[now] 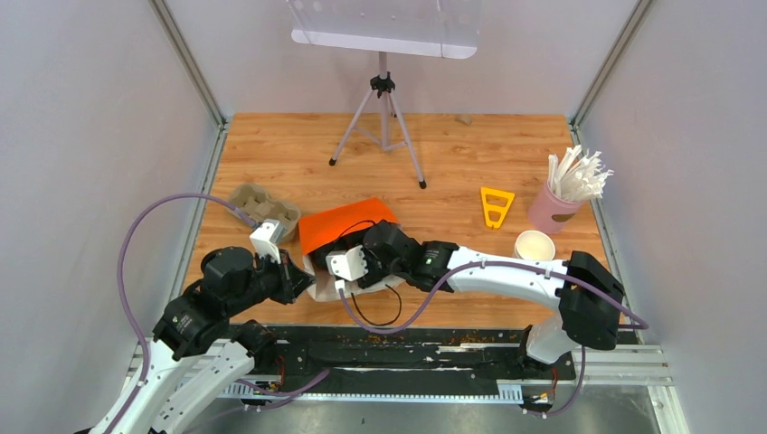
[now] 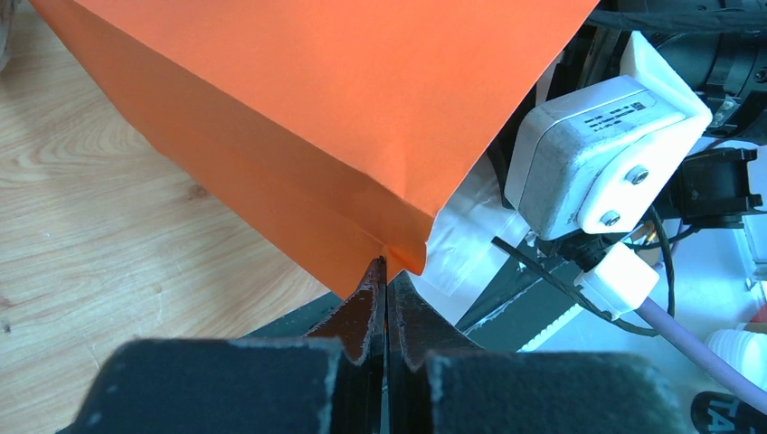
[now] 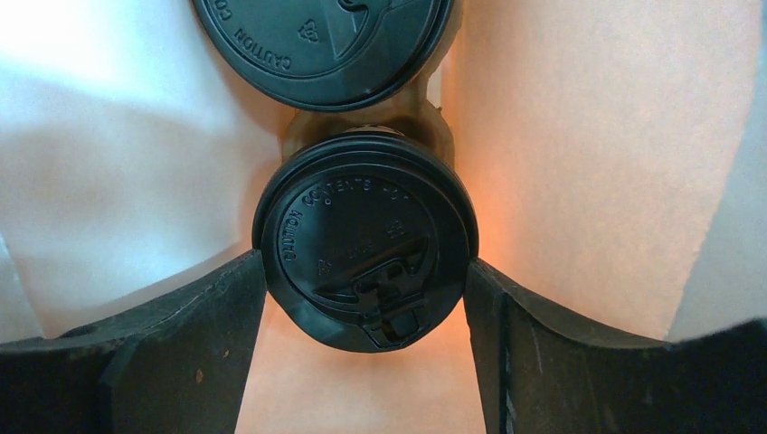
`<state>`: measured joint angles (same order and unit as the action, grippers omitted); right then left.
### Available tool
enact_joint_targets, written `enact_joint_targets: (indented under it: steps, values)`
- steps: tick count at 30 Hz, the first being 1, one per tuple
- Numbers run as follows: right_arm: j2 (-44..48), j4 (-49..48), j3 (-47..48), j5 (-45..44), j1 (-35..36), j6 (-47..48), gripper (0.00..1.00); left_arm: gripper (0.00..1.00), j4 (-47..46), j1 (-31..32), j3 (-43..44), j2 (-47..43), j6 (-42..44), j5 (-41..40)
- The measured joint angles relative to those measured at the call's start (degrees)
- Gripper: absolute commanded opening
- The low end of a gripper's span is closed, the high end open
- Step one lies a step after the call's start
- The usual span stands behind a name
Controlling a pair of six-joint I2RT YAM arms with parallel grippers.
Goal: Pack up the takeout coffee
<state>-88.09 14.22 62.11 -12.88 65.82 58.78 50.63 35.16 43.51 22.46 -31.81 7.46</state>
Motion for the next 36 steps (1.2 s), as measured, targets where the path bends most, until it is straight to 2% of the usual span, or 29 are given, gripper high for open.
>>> enact_joint_targets:
  steps: [36]
  values:
    - [0.0,-3.5,-2.2,2.3,-1.3,-1.8,0.69,0.0,0.2,0.0,0.0,0.9,0.1,-0.7]
